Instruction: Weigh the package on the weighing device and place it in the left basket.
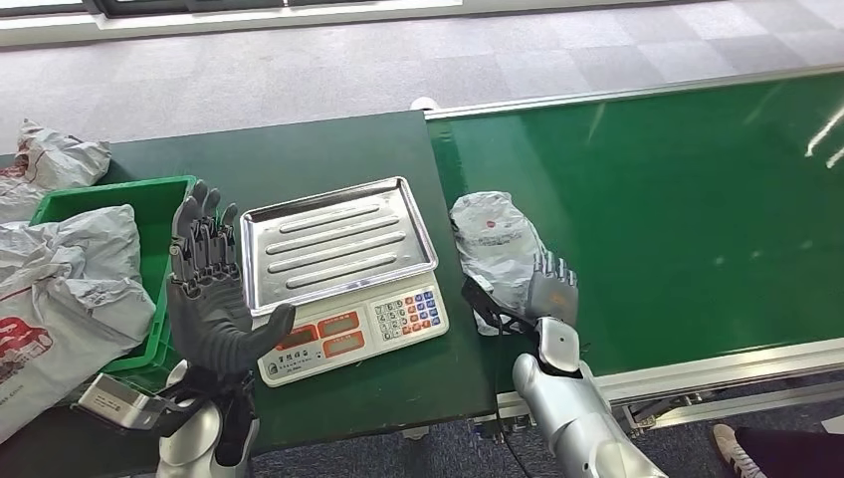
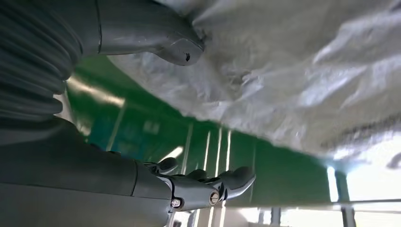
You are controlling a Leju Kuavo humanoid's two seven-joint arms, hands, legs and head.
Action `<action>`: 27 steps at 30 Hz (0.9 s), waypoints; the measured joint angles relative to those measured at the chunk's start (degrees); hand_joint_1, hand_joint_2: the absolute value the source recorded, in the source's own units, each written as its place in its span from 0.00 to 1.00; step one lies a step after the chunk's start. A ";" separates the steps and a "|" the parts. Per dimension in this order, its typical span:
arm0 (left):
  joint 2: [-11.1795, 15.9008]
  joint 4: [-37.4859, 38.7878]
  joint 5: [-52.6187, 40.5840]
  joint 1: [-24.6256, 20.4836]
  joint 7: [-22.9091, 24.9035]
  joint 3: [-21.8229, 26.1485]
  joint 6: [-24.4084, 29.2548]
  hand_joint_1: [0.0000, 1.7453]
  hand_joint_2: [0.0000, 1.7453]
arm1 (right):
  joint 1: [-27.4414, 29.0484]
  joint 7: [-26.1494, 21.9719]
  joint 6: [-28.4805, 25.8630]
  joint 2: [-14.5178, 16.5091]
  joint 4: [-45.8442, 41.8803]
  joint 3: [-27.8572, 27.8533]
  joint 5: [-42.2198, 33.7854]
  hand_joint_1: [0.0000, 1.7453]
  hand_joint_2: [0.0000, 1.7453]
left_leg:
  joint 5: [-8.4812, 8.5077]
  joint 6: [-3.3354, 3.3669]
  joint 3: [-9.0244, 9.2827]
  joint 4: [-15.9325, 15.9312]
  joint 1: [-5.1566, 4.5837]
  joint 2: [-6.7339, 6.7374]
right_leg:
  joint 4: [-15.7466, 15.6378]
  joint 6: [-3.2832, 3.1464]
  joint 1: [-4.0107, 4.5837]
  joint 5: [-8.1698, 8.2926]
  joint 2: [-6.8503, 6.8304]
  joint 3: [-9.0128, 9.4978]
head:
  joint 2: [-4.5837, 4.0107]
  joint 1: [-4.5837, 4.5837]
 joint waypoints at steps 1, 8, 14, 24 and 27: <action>0.00 0.23 0.07 -0.22 -0.26 -0.18 -0.39 0.00 1.00 | -0.63 -3.83 3.45 -0.01 1.17 -1.03 -2.63 0.00 1.00 | 0.00 0.00 0.01 0.00 0.00 0.03 | 0.00 0.00 0.00 0.01 0.02 0.00 | 0.00 0.00; -0.15 2.37 0.16 -2.85 -1.07 -1.16 -2.61 0.00 1.00 | -4.15 -11.80 16.14 0.03 6.98 -5.66 -8.40 0.00 1.00 | 0.03 0.00 0.04 0.01 0.00 0.06 | 0.00 -0.01 0.00 0.06 0.04 0.02 | 0.00 0.00; -0.24 2.87 0.07 -3.57 -1.07 -1.33 -3.00 0.00 1.00 | -5.32 -11.20 16.87 0.11 8.78 -6.13 -8.71 0.25 1.00 | 0.03 0.00 0.04 0.00 0.00 0.05 | 0.00 -0.01 0.01 0.05 0.04 0.02 | 0.00 0.00; -0.49 4.09 -1.11 -5.02 -1.41 -1.27 -4.55 0.00 1.00 | -7.50 -10.79 24.67 0.52 10.13 -6.19 -7.32 1.00 1.00 | 0.02 0.00 0.14 0.00 0.02 0.07 | 0.00 -0.01 0.02 0.05 0.06 0.12 | 0.00 0.00; -0.49 4.09 -1.17 -5.01 -1.42 -1.27 -4.55 0.00 1.00 | -7.86 -10.64 24.62 0.69 10.24 -6.19 -7.32 1.00 1.00 | 0.03 0.00 0.15 0.00 0.04 0.07 | 0.01 -0.01 0.04 0.05 0.07 0.11 | 0.00 0.00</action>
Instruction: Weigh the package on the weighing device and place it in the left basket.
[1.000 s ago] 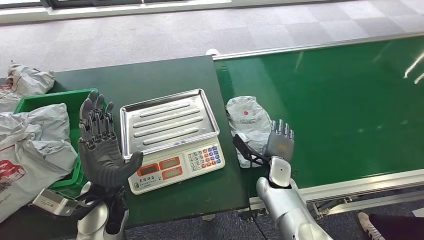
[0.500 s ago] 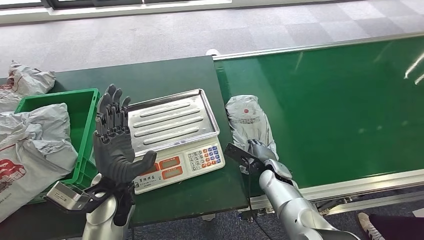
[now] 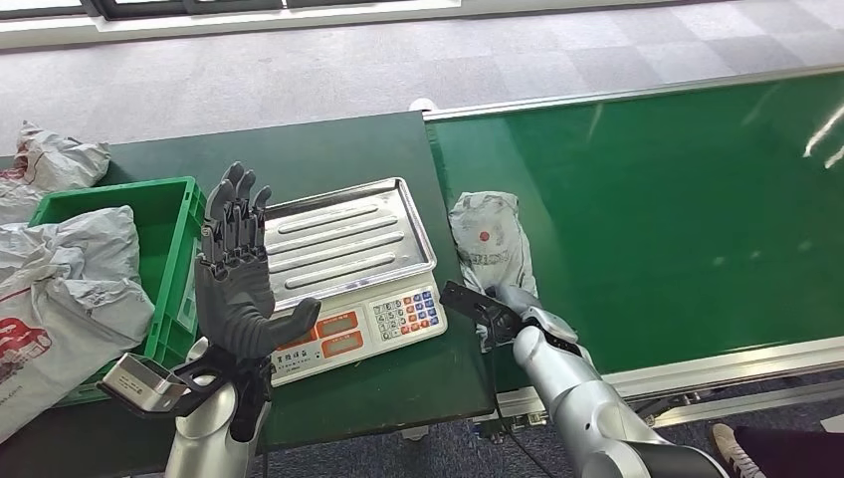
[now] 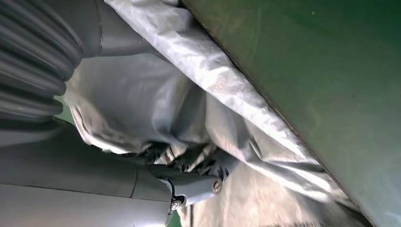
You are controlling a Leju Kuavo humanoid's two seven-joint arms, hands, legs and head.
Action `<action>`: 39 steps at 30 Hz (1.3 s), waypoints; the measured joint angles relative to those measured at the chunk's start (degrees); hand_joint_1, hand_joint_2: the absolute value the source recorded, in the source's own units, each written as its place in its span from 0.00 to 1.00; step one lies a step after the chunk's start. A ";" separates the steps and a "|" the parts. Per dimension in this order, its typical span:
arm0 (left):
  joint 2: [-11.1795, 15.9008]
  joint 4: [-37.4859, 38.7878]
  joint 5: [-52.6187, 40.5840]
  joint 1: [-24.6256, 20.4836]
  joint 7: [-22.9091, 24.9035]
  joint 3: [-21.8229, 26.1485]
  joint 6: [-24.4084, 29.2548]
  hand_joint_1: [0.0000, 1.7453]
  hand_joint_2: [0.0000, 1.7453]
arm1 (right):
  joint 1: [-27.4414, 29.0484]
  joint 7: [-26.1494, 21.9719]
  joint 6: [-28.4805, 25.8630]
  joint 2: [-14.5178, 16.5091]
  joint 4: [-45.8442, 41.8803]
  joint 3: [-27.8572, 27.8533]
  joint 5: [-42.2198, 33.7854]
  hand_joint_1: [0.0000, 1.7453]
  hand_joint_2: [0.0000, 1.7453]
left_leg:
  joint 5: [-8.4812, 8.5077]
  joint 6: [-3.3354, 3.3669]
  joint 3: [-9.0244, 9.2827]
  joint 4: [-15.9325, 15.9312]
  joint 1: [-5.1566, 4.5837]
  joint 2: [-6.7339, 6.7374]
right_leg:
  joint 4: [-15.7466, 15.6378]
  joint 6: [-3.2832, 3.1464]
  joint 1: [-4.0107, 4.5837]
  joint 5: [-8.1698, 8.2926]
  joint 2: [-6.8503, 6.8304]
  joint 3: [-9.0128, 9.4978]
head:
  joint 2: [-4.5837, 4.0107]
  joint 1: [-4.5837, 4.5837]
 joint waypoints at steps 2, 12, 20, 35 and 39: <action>0.00 0.00 -0.02 0.00 0.00 0.00 0.00 0.00 1.00 | -0.14 0.01 0.00 0.03 0.07 0.00 0.00 1.00 1.00 | 0.00 0.00 0.00 0.00 0.01 0.00 | 0.00 0.00 0.01 0.00 0.00 0.00 | 0.00 0.00; 0.00 0.00 -0.04 0.00 0.00 0.00 0.00 0.00 1.00 | -0.09 0.07 0.08 0.05 0.64 0.00 0.00 1.00 1.00 | -0.01 -0.01 -0.03 0.00 0.00 0.00 | 0.00 0.00 0.00 -0.01 0.00 -0.02 | 0.00 0.00; -0.07 -0.36 -0.26 0.11 0.02 0.46 0.00 0.00 1.00 | 0.00 -0.17 -0.70 0.29 0.82 0.00 -0.06 1.00 1.00 | -0.01 -0.01 -0.03 0.00 0.01 0.01 | 0.00 0.00 0.00 0.00 0.01 -0.03 | 0.00 0.00; 0.19 -2.31 -0.97 2.11 -0.24 2.82 3.17 0.00 1.00 | 3.13 -11.78 -20.62 3.02 -18.62 5.47 -8.01 1.00 1.00 | 0.04 -0.04 -0.14 0.00 0.01 0.01 | 0.08 -0.11 0.01 0.02 -0.02 -0.21 | 0.00 -0.01; 0.30 -2.49 -0.89 2.70 -0.24 2.80 4.07 0.00 1.00 | 8.39 -6.94 -23.40 2.84 -37.07 12.03 -12.52 1.00 1.00 | 0.01 -0.04 -0.18 0.00 0.00 0.03 | 0.08 -0.13 0.00 0.00 0.02 -0.22 | 0.00 0.00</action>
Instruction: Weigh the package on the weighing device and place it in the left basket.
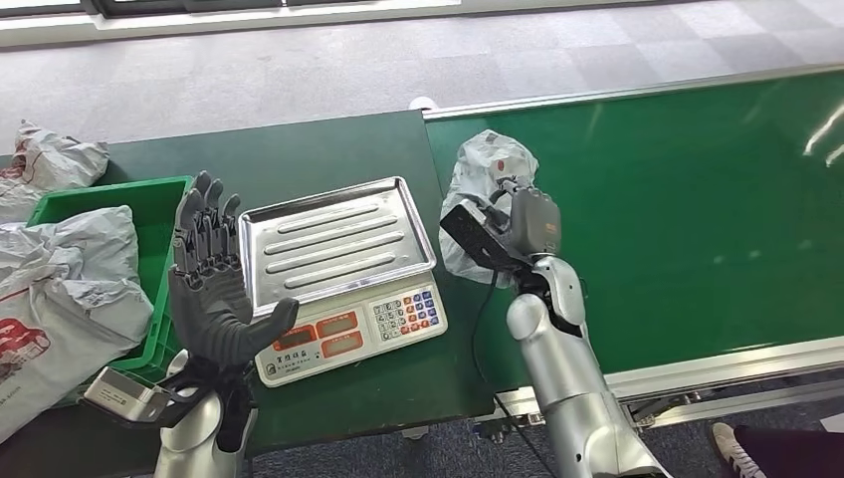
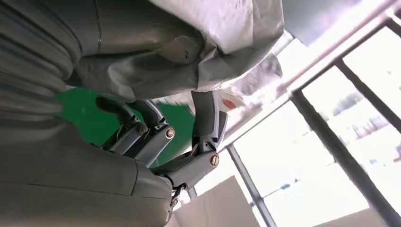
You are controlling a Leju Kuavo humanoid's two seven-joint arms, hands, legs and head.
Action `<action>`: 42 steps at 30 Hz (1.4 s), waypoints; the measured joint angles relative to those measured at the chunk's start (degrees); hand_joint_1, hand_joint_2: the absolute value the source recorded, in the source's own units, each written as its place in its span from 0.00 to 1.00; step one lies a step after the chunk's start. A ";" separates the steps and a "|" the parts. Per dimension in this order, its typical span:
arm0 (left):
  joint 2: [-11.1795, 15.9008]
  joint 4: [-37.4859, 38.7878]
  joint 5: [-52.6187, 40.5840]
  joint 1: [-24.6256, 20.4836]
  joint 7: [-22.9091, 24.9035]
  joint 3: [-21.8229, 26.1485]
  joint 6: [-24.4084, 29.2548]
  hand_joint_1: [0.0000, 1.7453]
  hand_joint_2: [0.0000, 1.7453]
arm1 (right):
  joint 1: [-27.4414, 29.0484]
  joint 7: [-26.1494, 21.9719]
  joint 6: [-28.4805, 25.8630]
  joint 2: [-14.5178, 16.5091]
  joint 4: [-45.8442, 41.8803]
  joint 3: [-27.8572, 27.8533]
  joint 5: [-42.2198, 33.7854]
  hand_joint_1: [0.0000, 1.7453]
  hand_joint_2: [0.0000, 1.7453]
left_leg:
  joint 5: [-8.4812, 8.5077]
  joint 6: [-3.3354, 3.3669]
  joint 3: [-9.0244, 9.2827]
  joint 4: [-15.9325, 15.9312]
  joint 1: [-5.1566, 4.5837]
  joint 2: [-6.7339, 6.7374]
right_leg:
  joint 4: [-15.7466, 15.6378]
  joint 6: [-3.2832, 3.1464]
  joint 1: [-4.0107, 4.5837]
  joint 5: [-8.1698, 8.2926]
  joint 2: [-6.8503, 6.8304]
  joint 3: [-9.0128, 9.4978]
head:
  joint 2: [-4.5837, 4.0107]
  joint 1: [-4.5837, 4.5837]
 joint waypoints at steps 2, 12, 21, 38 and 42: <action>0.01 -0.05 0.00 0.05 0.00 -0.02 0.17 0.00 1.00 | 1.98 0.74 -0.94 -0.19 -6.01 2.05 -0.74 1.00 1.00 | -0.02 0.01 0.00 0.00 -0.02 0.02 | -0.01 0.02 -0.01 -0.01 0.04 0.00 | 0.00 0.00; -0.02 -1.21 -0.02 0.32 0.09 -0.07 0.32 0.00 1.00 | 6.41 1.35 -2.74 -0.72 -18.83 6.15 -1.68 1.00 1.00 | -0.01 0.01 0.00 0.00 -0.02 0.00 | -0.01 0.03 -0.02 -0.01 0.02 0.02 | 0.00 0.00; -0.02 -0.95 0.23 0.10 0.85 -1.02 0.29 0.00 1.00 | 4.93 -4.63 -5.69 -0.54 -19.47 8.01 -6.03 1.00 1.00 | 0.00 0.00 -0.13 0.00 -0.02 0.08 | 0.02 0.02 -0.03 0.01 0.05 0.00 | 0.00 0.01; 0.03 2.99 1.17 -1.32 0.02 -5.54 0.15 0.00 1.00 | -10.94 -8.99 -5.58 3.73 3.55 18.32 -9.36 1.00 1.00 | 0.14 -0.07 -0.04 0.00 0.00 -0.03 | 0.03 0.01 -0.01 0.07 0.02 -0.01 | 0.00 0.00; 0.03 3.16 1.18 -1.38 0.00 -5.80 0.15 0.00 1.00 | -11.18 -9.14 -5.58 3.74 4.36 18.37 -9.36 1.00 1.00 | 0.14 -0.07 -0.04 0.00 0.01 -0.03 | 0.03 0.01 0.00 0.07 0.02 -0.01 | 0.00 0.00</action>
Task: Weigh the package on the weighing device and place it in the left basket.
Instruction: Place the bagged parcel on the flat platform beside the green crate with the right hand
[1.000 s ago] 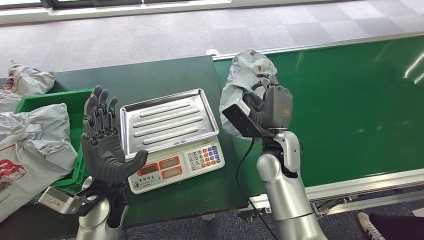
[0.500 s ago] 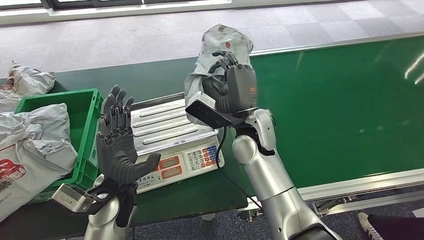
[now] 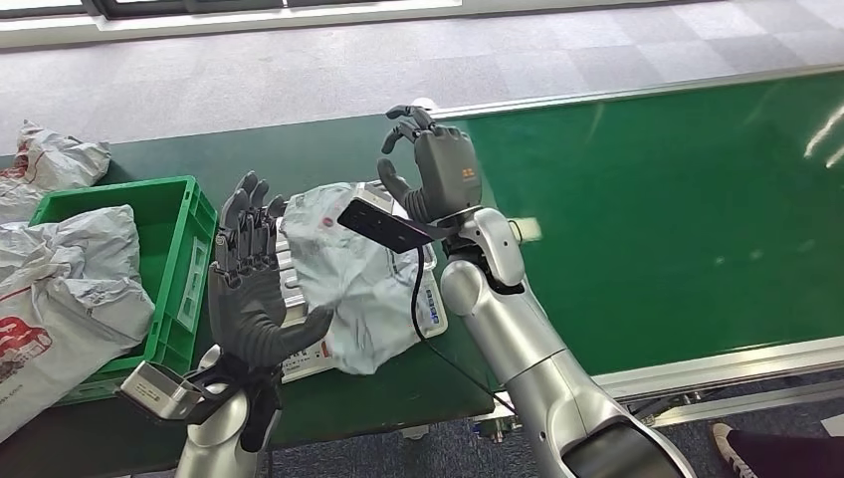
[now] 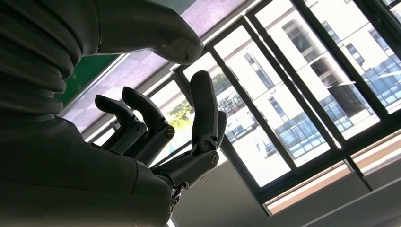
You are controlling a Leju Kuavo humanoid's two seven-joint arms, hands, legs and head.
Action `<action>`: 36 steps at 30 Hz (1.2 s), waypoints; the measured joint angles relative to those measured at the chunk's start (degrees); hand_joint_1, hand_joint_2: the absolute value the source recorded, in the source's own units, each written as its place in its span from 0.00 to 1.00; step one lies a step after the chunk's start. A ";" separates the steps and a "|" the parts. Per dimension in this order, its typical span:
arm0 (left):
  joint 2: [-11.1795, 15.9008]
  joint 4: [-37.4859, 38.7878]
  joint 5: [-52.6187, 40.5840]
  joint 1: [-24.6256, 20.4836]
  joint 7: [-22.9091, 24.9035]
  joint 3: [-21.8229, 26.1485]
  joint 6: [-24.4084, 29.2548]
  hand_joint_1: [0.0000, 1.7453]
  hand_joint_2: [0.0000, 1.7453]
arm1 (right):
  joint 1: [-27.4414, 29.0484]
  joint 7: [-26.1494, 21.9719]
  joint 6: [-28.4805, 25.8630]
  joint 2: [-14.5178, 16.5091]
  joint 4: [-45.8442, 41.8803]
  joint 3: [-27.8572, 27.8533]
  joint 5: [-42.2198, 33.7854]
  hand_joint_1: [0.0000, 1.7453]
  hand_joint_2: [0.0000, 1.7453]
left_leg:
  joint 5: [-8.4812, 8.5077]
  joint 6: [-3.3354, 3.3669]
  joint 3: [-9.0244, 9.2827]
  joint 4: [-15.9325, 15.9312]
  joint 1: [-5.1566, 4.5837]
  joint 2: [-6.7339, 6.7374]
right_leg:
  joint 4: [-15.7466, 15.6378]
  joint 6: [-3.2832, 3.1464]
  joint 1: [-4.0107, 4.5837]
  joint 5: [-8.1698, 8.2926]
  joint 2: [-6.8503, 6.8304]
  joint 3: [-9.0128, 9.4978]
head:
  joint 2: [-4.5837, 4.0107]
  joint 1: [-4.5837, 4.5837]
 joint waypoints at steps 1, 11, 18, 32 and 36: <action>0.00 0.03 0.00 -0.01 0.00 -0.01 0.00 0.00 1.00 | -0.07 -0.02 0.00 0.01 0.16 0.00 0.00 1.00 1.00 | 0.00 0.00 0.00 0.00 0.00 0.00 | 0.00 0.00 0.00 0.00 0.00 0.00 | 0.00 0.00; 0.03 0.54 0.62 -0.19 0.00 -0.18 0.69 0.00 1.00 | -2.96 2.39 1.22 0.45 4.97 3.51 -3.37 1.00 1.00 | 0.01 0.00 0.01 0.00 0.01 0.01 | 0.01 -0.02 0.01 0.02 0.02 0.00 | 0.00 0.00; 0.15 0.44 0.49 -0.59 -0.04 -0.16 1.83 0.00 1.00 | -5.80 2.77 -0.18 0.64 15.32 13.22 -14.62 0.00 0.50 | 0.01 0.00 0.01 0.00 0.01 -0.01 | 0.01 -0.02 0.01 0.02 0.00 0.00 | 0.00 -0.01; -0.22 -2.54 -11.28 0.31 3.44 5.78 18.18 0.00 1.00 | 8.50 -13.50 -19.34 0.26 -16.74 0.11 -11.71 0.00 1.00 | -0.03 0.01 -0.06 0.02 0.01 -0.33 | -0.03 0.02 0.04 -0.11 -0.29 -0.03 | 0.00 0.00; 0.21 2.68 -27.68 -1.73 8.34 5.90 23.65 0.00 1.00 | 16.55 -15.86 -19.55 0.28 -38.31 -5.58 -12.82 0.00 1.00 | -0.10 0.07 -0.06 0.02 -0.05 -0.41 | -0.07 0.10 -0.03 -0.16 -0.44 0.05 | 0.00 0.01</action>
